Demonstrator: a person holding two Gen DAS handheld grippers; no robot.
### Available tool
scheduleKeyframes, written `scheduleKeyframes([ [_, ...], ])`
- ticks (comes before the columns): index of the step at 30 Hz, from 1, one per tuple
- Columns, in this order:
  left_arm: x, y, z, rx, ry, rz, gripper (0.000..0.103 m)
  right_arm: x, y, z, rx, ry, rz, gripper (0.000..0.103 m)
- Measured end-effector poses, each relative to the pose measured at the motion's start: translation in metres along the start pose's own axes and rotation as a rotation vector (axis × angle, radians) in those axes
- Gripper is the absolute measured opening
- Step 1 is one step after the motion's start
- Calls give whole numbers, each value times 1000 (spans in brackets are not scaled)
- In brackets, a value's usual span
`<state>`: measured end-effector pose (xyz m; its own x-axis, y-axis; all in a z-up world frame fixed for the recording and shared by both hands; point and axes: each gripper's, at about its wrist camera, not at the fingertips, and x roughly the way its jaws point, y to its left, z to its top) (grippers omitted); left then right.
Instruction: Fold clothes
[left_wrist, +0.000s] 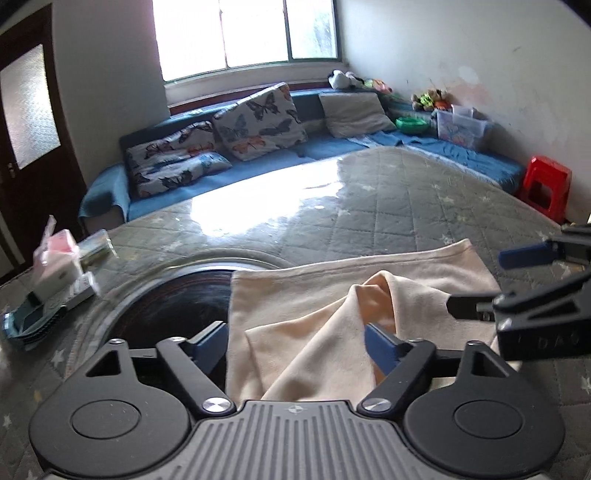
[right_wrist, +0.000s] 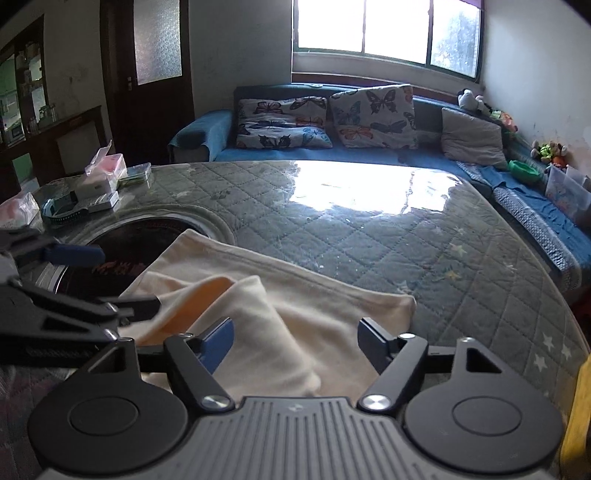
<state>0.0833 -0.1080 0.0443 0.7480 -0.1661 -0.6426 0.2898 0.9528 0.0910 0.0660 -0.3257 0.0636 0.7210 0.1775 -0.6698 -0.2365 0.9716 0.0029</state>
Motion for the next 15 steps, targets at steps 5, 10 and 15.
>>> scheduleKeyframes([
  [5,20,-6,0,28,39,-26,61,16,-5,15,-2,23,21,66],
  [10,29,-8,-6,52,59,-44,27,30,-2,19,-39,48,39,59],
  [15,26,-3,-10,45,54,-64,21,44,0,21,-47,66,49,55],
])
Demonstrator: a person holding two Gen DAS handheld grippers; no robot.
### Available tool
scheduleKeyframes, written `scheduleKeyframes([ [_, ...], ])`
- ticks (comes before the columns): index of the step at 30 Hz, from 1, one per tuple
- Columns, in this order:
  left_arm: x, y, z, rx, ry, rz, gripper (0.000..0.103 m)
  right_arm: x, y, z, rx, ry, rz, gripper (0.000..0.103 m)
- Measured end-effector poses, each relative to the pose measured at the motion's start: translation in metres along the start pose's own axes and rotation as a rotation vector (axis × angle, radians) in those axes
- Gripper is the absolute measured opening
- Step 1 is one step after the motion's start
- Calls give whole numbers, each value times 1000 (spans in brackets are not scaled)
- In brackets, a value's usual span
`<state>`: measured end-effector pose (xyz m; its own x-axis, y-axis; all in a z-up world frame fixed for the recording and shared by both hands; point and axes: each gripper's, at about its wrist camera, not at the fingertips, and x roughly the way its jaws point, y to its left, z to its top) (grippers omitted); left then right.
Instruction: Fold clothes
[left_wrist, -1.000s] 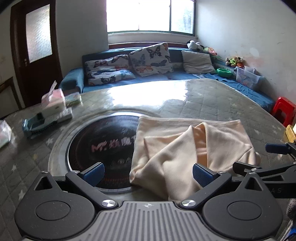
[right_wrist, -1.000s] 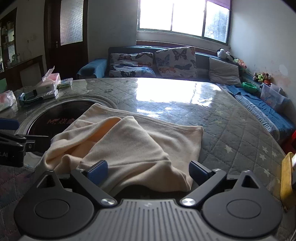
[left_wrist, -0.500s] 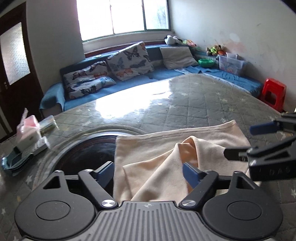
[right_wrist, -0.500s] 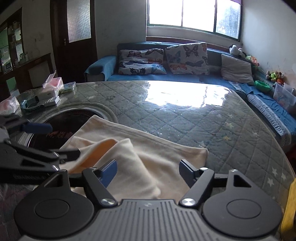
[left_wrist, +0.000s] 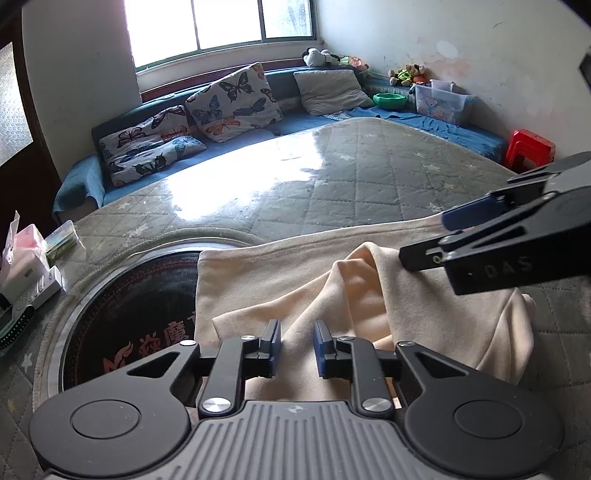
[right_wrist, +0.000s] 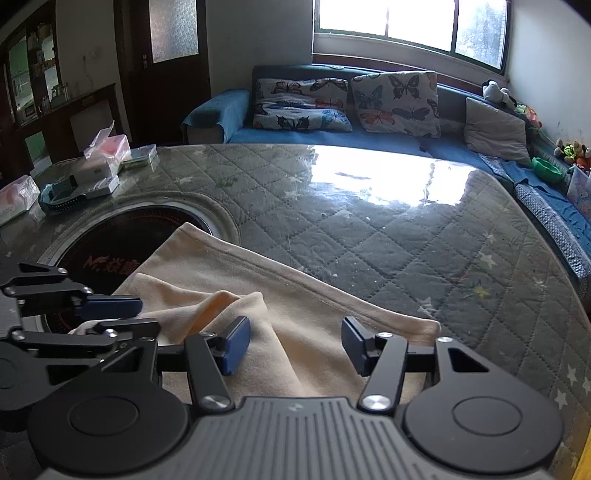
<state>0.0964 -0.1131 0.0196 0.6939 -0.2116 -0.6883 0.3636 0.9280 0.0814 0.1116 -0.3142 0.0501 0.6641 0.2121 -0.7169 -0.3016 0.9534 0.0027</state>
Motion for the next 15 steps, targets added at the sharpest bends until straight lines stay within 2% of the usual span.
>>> scheduleKeyframes([
  [3,-2,3,2,-8,-12,-15,25,6,0,0,-3,9,9,51],
  [4,-3,3,3,-5,-20,-16,37,8,1,0,-5,12,12,50],
  [6,-3,2,6,-2,-30,-14,50,10,-1,2,1,8,21,50],
  [13,16,-1,12,12,-10,-12,48,18,-2,14,10,7,48,48],
  [14,19,1,12,4,0,-24,45,21,-1,14,8,13,51,46],
  [15,21,1,12,-2,9,-36,36,24,-1,14,8,24,61,42],
])
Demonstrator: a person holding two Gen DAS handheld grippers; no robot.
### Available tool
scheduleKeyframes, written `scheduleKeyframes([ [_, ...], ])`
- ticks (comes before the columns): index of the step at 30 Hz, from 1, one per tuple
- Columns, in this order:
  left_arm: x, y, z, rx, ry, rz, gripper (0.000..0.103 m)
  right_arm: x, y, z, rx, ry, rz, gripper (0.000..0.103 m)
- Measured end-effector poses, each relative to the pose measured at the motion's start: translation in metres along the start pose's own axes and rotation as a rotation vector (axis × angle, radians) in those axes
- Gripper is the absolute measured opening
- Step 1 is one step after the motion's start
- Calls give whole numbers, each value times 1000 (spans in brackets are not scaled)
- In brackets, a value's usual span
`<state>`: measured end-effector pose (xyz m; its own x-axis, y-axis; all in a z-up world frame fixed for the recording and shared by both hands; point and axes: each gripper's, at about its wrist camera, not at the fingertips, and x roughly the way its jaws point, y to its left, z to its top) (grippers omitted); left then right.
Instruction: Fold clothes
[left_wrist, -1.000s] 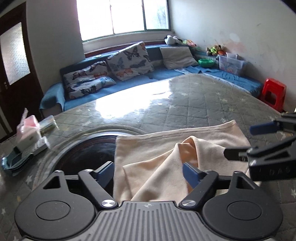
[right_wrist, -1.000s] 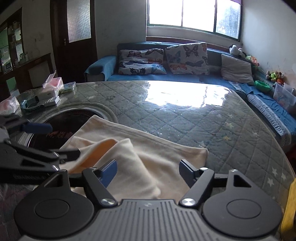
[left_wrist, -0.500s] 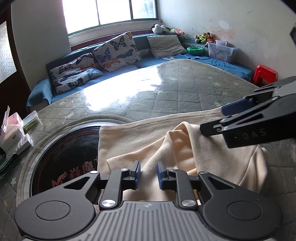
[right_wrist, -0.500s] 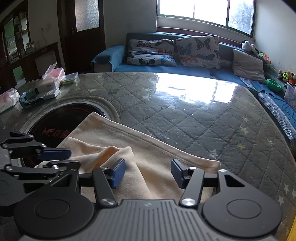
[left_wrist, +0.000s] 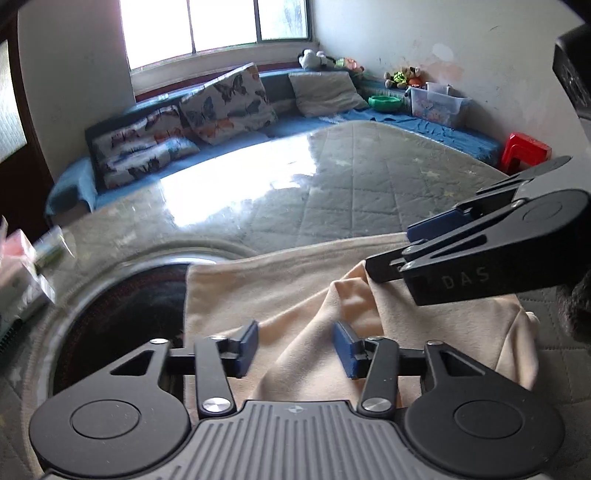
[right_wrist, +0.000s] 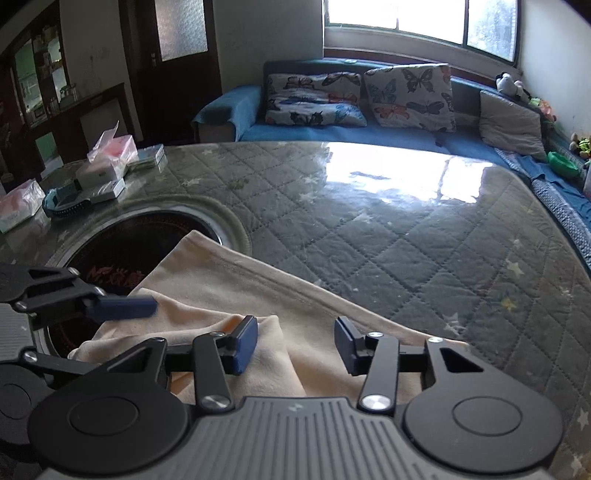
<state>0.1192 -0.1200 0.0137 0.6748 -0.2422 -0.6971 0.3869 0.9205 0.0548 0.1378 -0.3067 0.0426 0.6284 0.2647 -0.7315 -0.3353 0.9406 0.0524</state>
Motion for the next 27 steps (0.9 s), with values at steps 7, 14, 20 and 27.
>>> scheduleKeyframes([
  [7,-1,-3,-4,20,2,-43,21,17,5,-2,-9,54,34,26],
  [14,-2,-6,-3,27,10,-58,27,10,2,-4,23,31,45,11],
  [20,-6,-2,-11,27,-14,-30,5,-8,-2,-4,46,-7,32,9],
  [27,-39,12,-23,9,-63,44,0,-34,-4,-11,55,-60,-1,9],
])
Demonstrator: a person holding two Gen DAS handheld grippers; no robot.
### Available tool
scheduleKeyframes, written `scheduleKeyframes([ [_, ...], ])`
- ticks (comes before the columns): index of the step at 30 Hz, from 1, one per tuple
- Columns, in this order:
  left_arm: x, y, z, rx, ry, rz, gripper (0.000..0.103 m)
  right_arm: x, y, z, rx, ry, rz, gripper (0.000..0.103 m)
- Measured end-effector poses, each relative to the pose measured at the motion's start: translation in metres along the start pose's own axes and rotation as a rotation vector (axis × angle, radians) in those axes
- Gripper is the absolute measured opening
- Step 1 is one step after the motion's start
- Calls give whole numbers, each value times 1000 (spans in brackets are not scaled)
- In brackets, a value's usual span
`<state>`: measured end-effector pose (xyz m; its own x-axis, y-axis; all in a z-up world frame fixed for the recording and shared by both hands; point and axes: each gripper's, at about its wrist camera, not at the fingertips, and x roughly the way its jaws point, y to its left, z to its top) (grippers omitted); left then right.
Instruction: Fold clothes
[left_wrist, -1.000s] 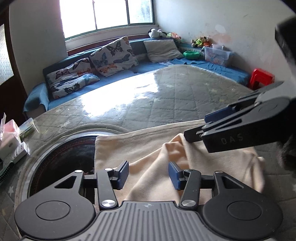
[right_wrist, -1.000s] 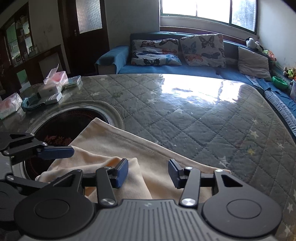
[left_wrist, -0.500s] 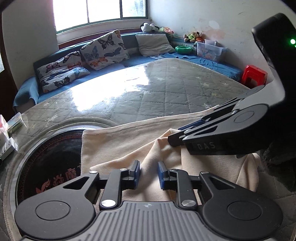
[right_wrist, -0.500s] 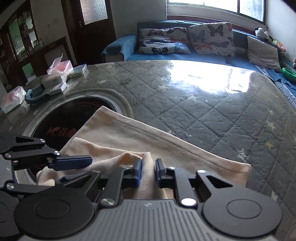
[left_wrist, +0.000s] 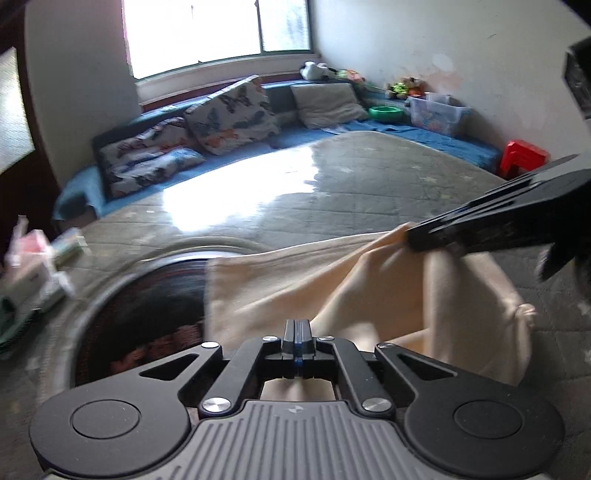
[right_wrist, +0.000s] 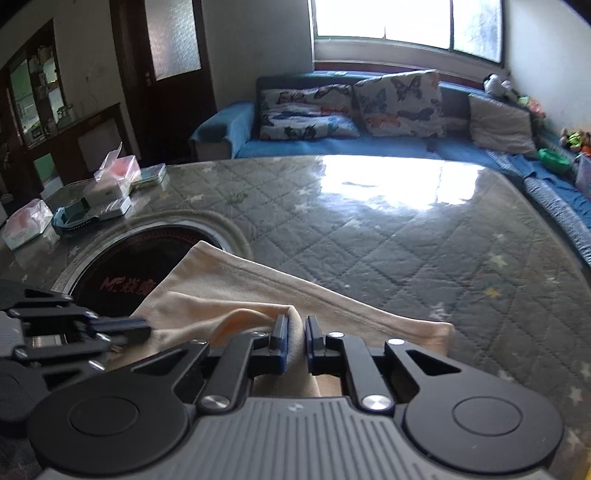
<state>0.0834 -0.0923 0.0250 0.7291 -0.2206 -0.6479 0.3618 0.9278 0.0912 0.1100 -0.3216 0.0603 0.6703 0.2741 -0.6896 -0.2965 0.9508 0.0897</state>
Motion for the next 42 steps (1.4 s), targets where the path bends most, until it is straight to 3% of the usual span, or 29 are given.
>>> scheduleKeyframes([
  [4,-19,19,-9,-47,-8,8,0,-21,0,-8,12,-28,-4,8],
  [9,-32,19,1,-78,-39,-109,7,-39,11,-17,-1,-48,15,8],
  [11,-32,9,7,-32,-66,-118,20,-44,15,-18,-10,-52,26,8],
  [13,-30,-4,13,19,-94,-115,61,-47,18,-18,-16,-54,31,8],
  [16,-23,-20,19,89,-132,-123,65,-48,18,-19,-14,-52,35,8],
  [21,4,-35,22,137,-106,-179,60,-47,15,-20,-8,-39,52,8],
  [23,12,-36,19,146,-86,-202,40,-47,15,-20,-12,-35,58,8],
  [24,15,-37,18,152,-76,-208,22,-47,15,-21,-15,-34,60,8],
  [25,17,-37,15,158,-71,-202,13,-46,15,-21,-18,-29,62,8],
  [27,18,-36,11,166,-70,-184,8,-43,14,-20,-22,-22,64,9],
  [38,-15,-25,3,162,-107,-86,5,-35,13,-17,-11,-16,52,14],
  [42,-28,-25,-4,173,-111,-59,5,-41,12,-14,-9,-19,65,20],
])
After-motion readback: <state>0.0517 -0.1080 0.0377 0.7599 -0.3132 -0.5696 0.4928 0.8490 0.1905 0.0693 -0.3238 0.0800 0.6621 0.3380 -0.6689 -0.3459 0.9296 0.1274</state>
